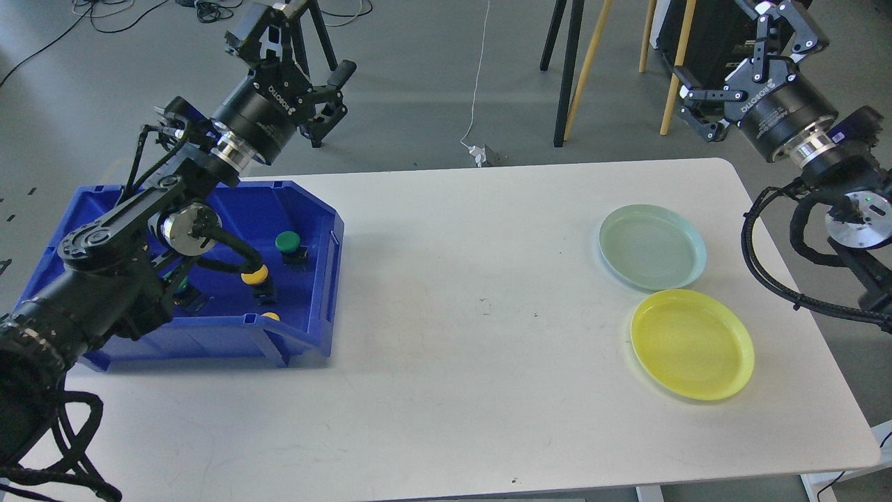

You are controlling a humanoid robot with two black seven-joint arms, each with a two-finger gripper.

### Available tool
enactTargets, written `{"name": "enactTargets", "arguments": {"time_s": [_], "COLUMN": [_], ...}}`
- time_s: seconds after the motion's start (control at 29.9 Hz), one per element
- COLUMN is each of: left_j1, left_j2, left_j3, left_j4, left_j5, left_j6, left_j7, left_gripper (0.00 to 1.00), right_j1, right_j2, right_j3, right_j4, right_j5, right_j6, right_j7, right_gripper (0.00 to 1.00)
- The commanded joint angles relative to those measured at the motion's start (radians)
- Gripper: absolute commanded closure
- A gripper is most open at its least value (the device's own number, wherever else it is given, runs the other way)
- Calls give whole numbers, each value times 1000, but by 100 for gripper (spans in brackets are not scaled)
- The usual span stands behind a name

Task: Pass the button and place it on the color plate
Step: 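Reach the left gripper into the blue bin and grasp a button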

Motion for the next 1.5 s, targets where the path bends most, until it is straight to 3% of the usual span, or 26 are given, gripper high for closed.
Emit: {"name": "enactTargets", "arguments": {"time_s": [0.0,0.1,0.27,0.37,0.47,0.57,1.47], "left_j1": [7,-91,-352,-461,-469,-463,-359], "left_j2": [146,260,418,407,349,282,124], "left_j3": [55,240,666,893,993,1030,1041], "left_j4": [-174,-157,-139,-32,85,162,355], "left_j5": [224,373,760,929,1009,1021,1007], "left_j6": [0,0,0,0,13,30,33], "left_j7": [0,0,0,0,0,0,0], "left_gripper": [1,1,1,1,1,1,1], "right_j1": [-15,-16,-18,-18,-19,-24,-68], "right_j2": [-11,-17,-24,-22,-22,-24,-24], "right_j3": [3,6,9,9,9,11,11], "right_j4": [-3,-5,-7,-7,-7,-8,-36], "right_j5": [0,0,1,1,1,1,1], "right_j6": [0,0,0,0,0,0,0], "right_j7": [0,0,0,0,0,0,2], "right_gripper": [0,0,0,0,0,0,0]}}
